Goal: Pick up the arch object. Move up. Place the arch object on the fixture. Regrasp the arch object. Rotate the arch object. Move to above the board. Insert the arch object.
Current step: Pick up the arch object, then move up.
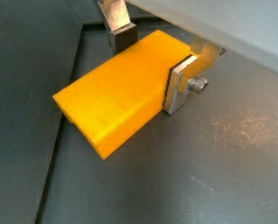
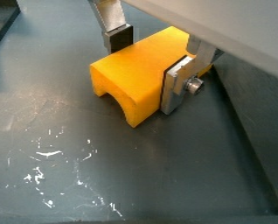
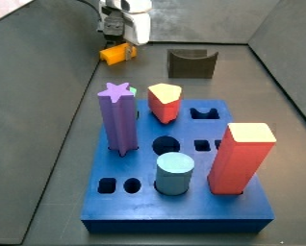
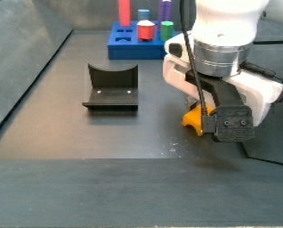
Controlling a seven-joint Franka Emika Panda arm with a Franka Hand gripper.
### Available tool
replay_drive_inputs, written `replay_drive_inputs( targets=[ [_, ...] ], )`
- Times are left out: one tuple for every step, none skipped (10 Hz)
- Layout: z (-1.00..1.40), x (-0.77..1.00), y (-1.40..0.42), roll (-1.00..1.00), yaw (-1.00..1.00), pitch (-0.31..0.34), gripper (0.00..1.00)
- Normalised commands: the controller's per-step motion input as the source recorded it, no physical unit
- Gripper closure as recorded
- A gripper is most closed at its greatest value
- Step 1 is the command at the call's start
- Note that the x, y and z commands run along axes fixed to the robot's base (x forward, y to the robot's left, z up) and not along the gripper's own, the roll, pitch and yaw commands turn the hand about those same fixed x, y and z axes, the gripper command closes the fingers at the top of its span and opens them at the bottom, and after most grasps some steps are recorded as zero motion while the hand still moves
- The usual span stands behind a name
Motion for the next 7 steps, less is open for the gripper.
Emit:
replay_drive_inputs(
  targets=[
    [0.0, 0.0, 0.0, 0.0, 0.0, 0.0, 1.0],
    [0.83, 0.0, 0.0, 0.0, 0.0, 0.0, 1.0],
    [0.82, 0.01, 0.04, 0.01, 0.01, 0.002, 1.0],
    [0.73, 0.01, 0.04, 0.02, 0.0, 0.037, 1.0],
    [0.58, 0.01, 0.02, 0.03, -0.02, 0.093, 1.0],
    [0.47, 0.0, 0.02, 0.05, -0.02, 0.12, 1.0],
    [0.4, 0.0, 0.01, 0.06, -0.02, 0.131, 1.0]
  ],
)
